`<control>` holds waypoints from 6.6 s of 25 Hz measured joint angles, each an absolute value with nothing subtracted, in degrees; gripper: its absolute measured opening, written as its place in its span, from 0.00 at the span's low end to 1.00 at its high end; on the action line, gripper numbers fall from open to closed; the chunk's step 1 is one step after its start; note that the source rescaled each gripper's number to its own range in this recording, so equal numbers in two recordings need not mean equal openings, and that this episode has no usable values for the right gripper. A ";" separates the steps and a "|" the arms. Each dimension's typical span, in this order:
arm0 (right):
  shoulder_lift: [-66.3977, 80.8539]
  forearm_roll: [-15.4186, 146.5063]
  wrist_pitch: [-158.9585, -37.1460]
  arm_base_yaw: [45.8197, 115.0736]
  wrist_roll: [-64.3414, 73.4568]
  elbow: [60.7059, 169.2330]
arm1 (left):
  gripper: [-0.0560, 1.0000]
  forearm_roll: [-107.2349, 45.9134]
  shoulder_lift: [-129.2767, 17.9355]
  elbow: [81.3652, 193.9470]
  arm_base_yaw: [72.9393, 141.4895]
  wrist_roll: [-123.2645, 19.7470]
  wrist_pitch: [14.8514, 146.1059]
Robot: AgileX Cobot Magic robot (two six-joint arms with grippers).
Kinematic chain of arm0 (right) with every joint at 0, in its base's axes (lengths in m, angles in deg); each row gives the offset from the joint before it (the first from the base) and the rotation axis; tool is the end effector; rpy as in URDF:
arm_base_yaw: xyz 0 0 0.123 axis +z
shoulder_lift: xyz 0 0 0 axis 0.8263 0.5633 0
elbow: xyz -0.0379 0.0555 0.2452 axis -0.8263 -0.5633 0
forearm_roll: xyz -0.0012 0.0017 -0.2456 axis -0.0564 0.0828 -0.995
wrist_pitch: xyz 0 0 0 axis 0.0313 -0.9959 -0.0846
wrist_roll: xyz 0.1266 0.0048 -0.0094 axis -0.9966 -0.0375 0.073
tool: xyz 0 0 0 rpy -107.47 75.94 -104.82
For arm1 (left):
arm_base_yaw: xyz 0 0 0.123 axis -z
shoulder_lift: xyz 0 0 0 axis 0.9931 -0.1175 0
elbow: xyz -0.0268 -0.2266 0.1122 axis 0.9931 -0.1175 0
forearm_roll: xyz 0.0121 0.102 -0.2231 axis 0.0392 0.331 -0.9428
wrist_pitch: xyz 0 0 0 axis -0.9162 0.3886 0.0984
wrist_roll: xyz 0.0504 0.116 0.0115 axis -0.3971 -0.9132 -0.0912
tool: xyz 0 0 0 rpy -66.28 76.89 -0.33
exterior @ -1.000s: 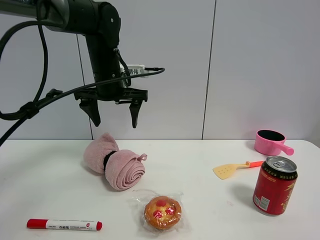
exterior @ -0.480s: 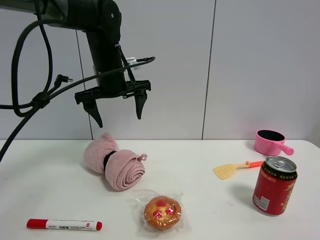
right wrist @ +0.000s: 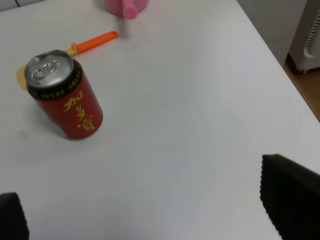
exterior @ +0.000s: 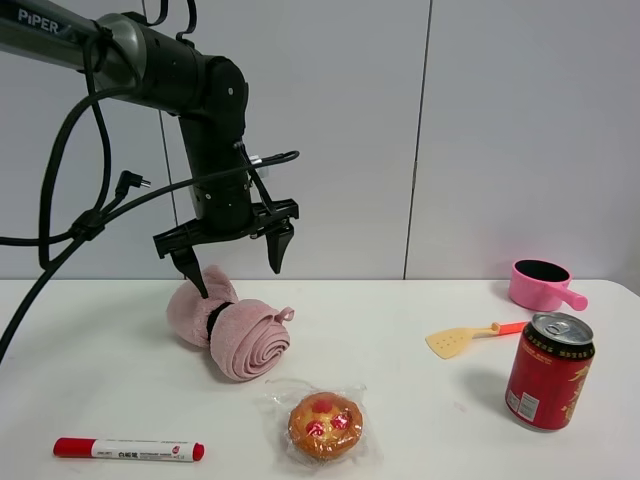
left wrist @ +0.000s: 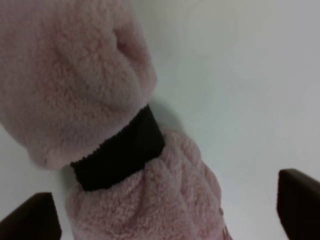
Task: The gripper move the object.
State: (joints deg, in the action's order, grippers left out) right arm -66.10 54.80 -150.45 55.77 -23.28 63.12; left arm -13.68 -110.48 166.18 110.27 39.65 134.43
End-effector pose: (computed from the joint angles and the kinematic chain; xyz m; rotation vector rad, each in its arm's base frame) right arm 0.0521 -0.0056 0.2547 0.0912 2.0581 -0.0054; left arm 0.4172 -0.2054 0.1356 -0.7172 2.7796 -0.2337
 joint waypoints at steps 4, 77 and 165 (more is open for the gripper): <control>-66.10 54.80 -150.45 55.77 -23.33 63.12 | 0.99 -13.24 -112.53 166.10 110.07 40.36 134.56; -66.10 54.80 -150.45 55.77 -23.33 63.12 | 0.05 -34.43 -124.14 194.54 121.57 -96.71 104.42; -66.10 54.85 -150.45 55.77 -23.33 63.12 | 0.69 -8.20 -70.53 157.68 85.55 -20.90 146.03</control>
